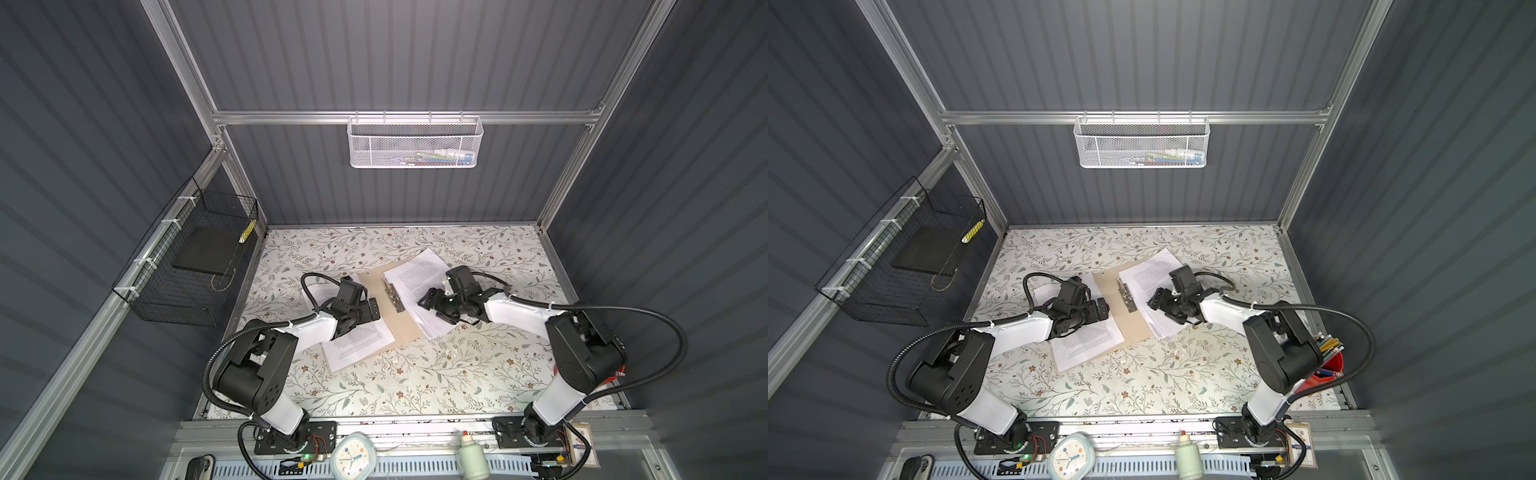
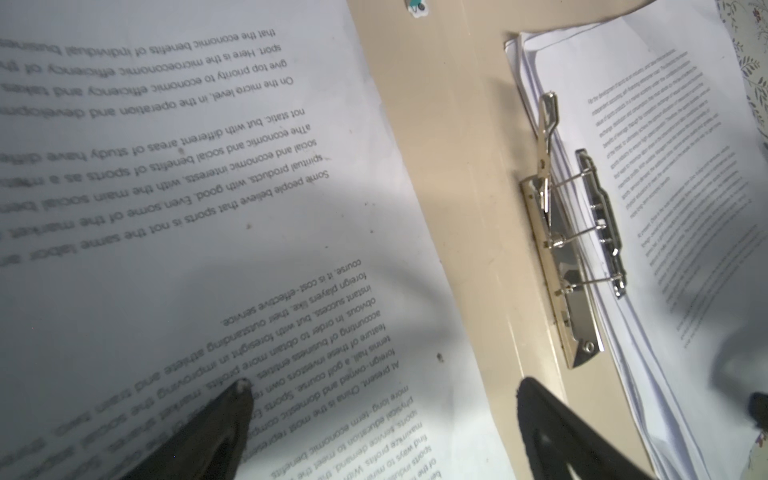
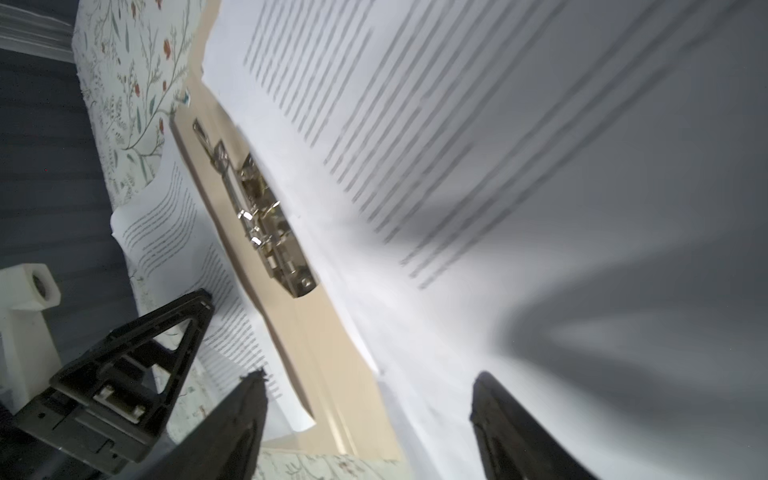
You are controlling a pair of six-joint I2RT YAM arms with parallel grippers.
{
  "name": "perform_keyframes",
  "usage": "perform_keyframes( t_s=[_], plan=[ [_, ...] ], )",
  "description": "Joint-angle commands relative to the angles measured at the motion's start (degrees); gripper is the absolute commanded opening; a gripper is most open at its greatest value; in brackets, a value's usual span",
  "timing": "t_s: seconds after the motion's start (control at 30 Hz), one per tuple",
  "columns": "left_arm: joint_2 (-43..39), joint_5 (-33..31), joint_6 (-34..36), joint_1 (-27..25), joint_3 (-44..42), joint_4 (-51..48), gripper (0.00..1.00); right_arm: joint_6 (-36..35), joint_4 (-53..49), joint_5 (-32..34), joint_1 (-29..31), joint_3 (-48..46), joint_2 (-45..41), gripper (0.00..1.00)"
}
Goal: Put the files into the folder
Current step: 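Open the right gripper and lift it off the clip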
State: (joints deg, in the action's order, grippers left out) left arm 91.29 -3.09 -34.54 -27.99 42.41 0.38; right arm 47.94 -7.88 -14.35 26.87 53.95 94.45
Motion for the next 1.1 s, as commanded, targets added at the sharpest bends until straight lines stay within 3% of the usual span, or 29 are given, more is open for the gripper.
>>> perform_keyframes(
  t_s=[0.0,0.13,0.23,0.33,0.57,0.73,0.93,1.07],
  plan=[
    [3.29,7.47,0.66,-0.07,-1.54,-13.75,1.00,-8.21,-14.02,7.69,-5.90,2.85,-2.06,0.84],
    [2.98,8.46,1.39,-0.11,2.86,-17.16,1.00,-12.69,-16.85,5.20,-12.59,5.47,-2.67,0.89],
    [2.03,8.84,1.04,-0.18,5.40,-19.02,1.00,-15.92,-21.04,7.45,-16.50,10.53,1.58,0.92],
    [2.87,10.77,1.24,-0.22,9.43,-21.73,1.00,-17.95,-19.59,5.32,-19.89,13.89,5.81,0.94],
    [9.86,8.86,1.39,-0.13,16.40,-25.59,1.00,-21.46,-21.09,0.98,-21.95,28.23,19.59,0.95],
    [13.33,5.59,3.72,-0.05,19.10,-28.26,1.00,-21.18,-22.77,-4.26,-22.22,32.97,25.64,0.94],
    [19.52,4.15,7.67,1.88,23.66,-30.80,1.00,-17.48,-21.62,-11.01,-22.17,26.93,23.01,0.93],
    [22.01,4.66,8.43,1.59,24.65,-30.04,1.00,-14.22,-17.47,-14.30,-22.21,17.81,17.49,0.93]
  ],
)
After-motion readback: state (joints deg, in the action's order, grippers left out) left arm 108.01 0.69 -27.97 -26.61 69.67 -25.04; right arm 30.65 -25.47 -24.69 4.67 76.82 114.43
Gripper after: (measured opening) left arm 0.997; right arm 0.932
